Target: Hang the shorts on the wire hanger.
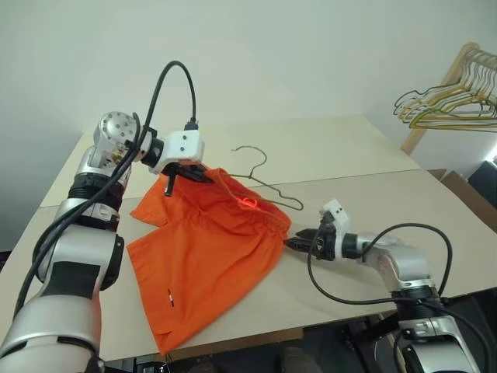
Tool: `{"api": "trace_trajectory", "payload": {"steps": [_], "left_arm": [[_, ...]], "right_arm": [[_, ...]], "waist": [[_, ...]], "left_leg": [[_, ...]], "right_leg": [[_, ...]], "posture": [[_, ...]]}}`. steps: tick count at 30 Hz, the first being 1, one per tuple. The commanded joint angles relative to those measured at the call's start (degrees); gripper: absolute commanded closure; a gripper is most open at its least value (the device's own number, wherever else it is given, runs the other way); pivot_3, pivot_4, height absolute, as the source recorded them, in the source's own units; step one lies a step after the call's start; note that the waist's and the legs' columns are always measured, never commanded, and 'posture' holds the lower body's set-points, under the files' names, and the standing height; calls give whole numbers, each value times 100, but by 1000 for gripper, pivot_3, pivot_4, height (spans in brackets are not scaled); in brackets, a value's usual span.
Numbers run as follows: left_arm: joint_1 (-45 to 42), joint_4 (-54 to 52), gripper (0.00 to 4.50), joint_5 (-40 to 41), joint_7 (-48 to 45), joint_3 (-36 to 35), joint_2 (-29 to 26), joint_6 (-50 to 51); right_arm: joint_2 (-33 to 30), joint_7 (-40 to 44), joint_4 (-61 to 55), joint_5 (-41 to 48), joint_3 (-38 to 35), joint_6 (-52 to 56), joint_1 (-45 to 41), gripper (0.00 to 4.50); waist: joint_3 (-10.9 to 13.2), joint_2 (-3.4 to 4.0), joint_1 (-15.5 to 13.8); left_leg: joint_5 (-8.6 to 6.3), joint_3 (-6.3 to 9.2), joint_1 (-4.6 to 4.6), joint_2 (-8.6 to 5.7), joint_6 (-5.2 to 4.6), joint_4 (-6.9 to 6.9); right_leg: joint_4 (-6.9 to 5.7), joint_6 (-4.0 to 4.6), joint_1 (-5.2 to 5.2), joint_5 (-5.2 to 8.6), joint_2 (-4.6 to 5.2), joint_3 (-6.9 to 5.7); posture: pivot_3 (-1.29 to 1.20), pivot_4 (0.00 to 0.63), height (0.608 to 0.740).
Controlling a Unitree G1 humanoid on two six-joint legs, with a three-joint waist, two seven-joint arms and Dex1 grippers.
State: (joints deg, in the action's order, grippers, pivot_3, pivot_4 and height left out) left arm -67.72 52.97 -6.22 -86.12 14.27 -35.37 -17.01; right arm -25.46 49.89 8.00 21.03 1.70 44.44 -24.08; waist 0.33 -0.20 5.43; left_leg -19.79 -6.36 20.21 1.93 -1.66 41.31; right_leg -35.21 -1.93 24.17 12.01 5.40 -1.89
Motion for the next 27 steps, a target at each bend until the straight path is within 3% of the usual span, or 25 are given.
{"api": "trace_trajectory", "payload": {"steps": [1,6,9,17,27], "left_arm": [[-84,-202,4500,158,57,-171,-27,27],[-71,-161,4500,149,104,-189,-44,3],[-79,-149,4500,162,134,-206,-46,8],[-26,-193,4500,187,103,-223,-101,-2],[2,-352,4500,273,-241,-211,-313,-2]], "right_arm": [[169,-193,167,61,-59,12,-230,895],[392,-159,363,369,-265,142,-354,895],[411,-131,441,420,-236,144,-398,1437],[533,-340,687,494,-305,230,-497,4378],[-29,-64,630,474,-440,82,-595,4469]], "waist": [[0,0,6],[0,0,22],[0,0,23],[0,0,24],[0,0,12]], "left_leg": [[0,0,-1,0,0,0],[0,0,-1,1,1,0],[0,0,-2,1,0,1],[0,1,-1,1,0,0],[0,1,0,0,0,1]], "right_leg": [[0,0,-1,0,0,0],[-3,0,0,0,-1,0],[-3,0,0,-1,-1,1],[-4,0,0,0,-1,0],[-3,-1,0,-1,1,0]], "posture": [[-44,0,740],[-40,0,740],[-41,0,740],[-33,0,740],[-23,0,740]]}}
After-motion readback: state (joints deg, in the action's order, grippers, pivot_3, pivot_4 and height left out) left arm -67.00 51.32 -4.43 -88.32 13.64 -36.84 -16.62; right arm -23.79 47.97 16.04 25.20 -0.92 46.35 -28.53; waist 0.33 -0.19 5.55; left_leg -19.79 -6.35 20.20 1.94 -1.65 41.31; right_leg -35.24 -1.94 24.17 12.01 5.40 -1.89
